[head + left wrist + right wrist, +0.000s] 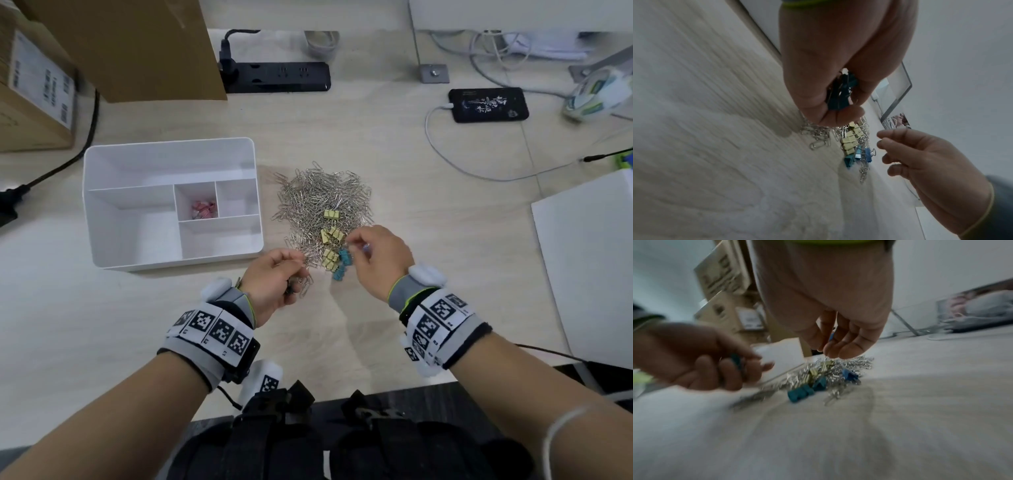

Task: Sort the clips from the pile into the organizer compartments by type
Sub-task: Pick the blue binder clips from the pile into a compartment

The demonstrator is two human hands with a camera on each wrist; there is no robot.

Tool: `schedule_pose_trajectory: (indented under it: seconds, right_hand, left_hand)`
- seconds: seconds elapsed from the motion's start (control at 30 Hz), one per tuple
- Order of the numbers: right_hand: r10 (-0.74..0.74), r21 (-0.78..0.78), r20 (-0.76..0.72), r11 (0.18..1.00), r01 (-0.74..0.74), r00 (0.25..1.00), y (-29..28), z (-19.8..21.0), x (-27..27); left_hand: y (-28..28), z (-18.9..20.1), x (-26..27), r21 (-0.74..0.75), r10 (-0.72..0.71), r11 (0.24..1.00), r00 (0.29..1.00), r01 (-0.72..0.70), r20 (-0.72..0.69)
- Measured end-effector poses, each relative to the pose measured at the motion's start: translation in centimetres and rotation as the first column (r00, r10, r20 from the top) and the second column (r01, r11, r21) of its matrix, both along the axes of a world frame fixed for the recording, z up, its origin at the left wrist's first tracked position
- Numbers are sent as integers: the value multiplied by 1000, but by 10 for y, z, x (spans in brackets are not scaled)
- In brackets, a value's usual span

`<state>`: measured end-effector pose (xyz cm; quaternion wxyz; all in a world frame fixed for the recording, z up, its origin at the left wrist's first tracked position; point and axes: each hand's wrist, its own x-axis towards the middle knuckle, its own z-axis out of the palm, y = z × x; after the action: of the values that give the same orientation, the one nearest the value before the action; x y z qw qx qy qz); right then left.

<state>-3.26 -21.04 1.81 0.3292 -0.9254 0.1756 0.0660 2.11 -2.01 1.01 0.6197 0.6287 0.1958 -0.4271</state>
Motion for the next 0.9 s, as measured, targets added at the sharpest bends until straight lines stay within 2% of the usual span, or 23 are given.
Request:
schedule_pose_trajectory:
  seconds: [0.1,0.17,0.47,0.7,0.8,0.9]
  right_hand:
    - [178,-124,6,977,-176,984,10,-11,-12]
    - [204,-152,46,969,-195,978,16,-16,-13]
    - [135,-99,-58,985,-141,989,20,-13,4]
    - [74,-56,-117,995,-81,990,16,-13,4]
    - [-16,-11,-136,1000,15,991,11,-12,5]
    - [-27,27,-136,999,31,990,11,-10,5]
  left_hand:
    - [-1,-2,-5,30,-59,998,997,58,51]
    - [-3,-1,-7,43,-83,996,994,80,67]
    - [-3,-1,-9,82,-98,992,991,91,88]
    - [-5,7,-4,-37,23,999,998,-26,-62]
    - [-3,8,-3,-68,32,997,993,-39,-110]
    - [-3,8,-2,-77,14,997,993,-24,-121]
